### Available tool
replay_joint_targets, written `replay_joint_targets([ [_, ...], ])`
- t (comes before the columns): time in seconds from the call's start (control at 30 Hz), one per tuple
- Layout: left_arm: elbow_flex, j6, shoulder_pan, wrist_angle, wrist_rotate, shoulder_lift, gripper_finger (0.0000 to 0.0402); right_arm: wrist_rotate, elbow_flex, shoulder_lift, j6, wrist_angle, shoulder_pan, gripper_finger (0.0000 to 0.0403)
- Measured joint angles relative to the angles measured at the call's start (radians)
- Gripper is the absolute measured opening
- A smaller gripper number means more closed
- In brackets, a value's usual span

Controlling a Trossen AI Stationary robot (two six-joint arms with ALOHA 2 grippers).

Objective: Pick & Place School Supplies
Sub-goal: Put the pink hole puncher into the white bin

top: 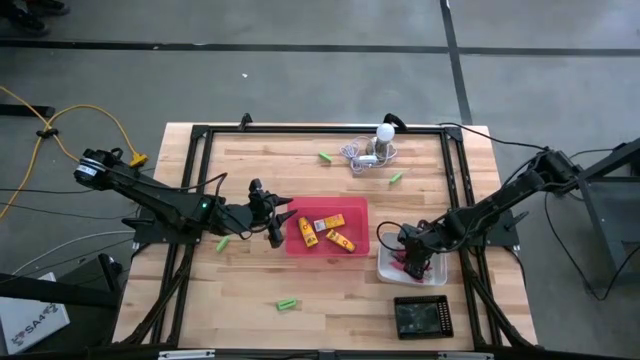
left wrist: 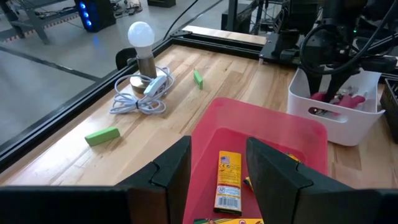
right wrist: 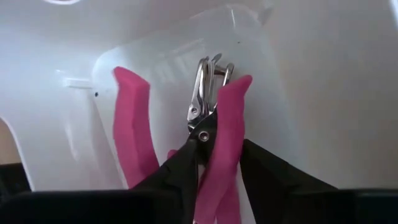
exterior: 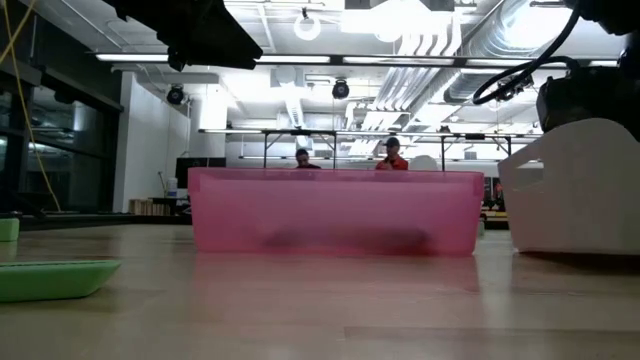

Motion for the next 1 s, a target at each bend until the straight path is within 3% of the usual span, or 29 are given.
replay_joint_targets([
  [0.4,0.000,-0.001,0.000,0.000,0.000,0.000,0.0148,0.006,0.000,0.000,-0.030,0.001,-0.004,0.0125],
  [1.0,0.000,0.000,0.000,0.000,0.000,0.000,0.0148,0.002,0.000,0.000,-0.234,0.002,-0.195,0.0119],
])
